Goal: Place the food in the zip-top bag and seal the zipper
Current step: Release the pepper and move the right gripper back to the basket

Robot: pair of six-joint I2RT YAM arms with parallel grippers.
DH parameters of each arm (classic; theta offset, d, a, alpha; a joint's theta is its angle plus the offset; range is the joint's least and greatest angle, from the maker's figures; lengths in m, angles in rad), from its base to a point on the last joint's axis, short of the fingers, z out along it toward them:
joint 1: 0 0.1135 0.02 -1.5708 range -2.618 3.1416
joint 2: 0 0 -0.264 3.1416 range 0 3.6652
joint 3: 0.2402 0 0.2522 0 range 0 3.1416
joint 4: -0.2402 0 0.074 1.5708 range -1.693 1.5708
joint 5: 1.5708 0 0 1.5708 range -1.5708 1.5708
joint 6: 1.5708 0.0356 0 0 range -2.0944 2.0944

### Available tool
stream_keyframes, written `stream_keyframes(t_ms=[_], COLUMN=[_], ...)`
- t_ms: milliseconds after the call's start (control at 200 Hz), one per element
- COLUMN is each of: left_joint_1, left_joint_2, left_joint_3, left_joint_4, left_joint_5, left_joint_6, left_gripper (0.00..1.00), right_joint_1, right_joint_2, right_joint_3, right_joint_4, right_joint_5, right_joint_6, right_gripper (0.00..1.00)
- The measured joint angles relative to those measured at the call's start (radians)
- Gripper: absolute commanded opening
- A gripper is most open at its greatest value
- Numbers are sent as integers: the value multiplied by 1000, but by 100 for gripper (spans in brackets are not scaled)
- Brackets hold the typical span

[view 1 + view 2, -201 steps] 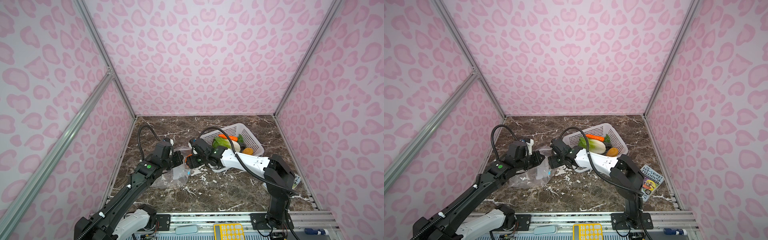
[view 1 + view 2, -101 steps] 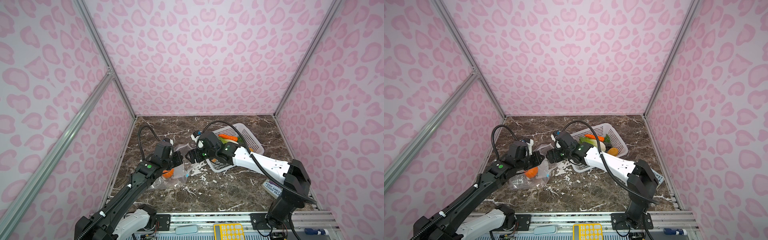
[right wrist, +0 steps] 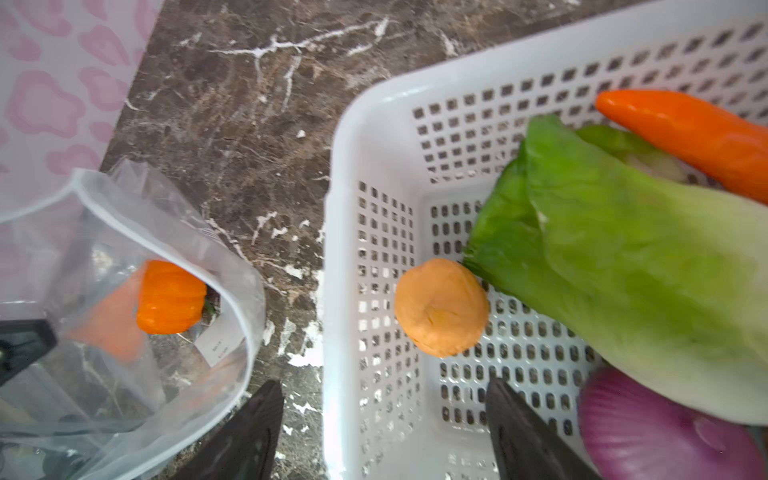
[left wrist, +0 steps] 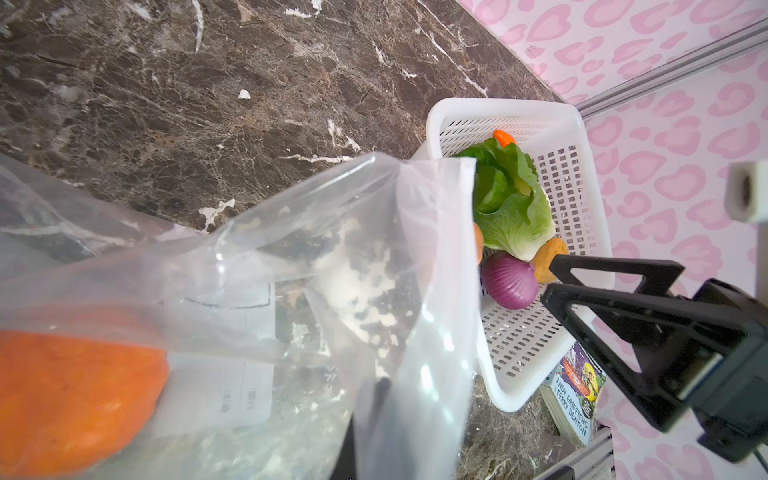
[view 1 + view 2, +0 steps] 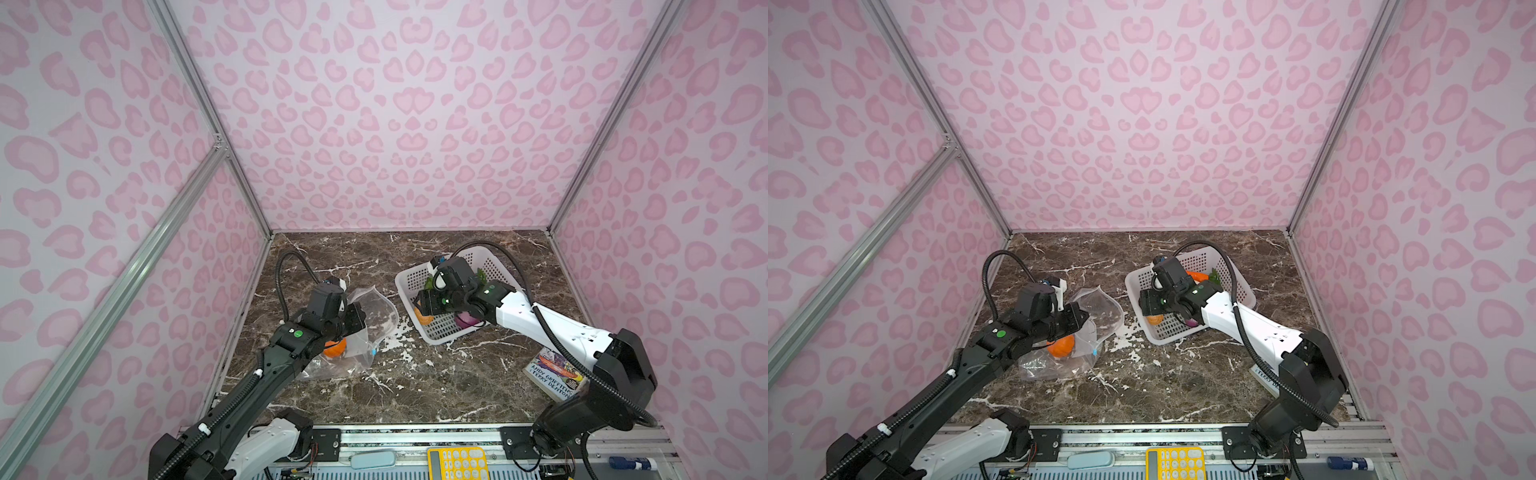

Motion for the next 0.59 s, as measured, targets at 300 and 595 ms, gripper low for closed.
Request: stream_keyframes(t_ms=[300, 595], left_joint_1=[0, 0], left_joint_2=[5, -7], left_joint_3=[0, -2], left_joint_4=[0, 0], left_joint_5=[0, 0], left_joint_6=[-3, -4], left_gripper=[3, 3], right_joint_1=[-26, -43], right_joint_2=[84, 189], right_joint_3=[-18, 26], right_joint_4=[21, 77], right_joint_5=[-5, -9], right_joint_6=[51, 82], right_gripper=[74, 74])
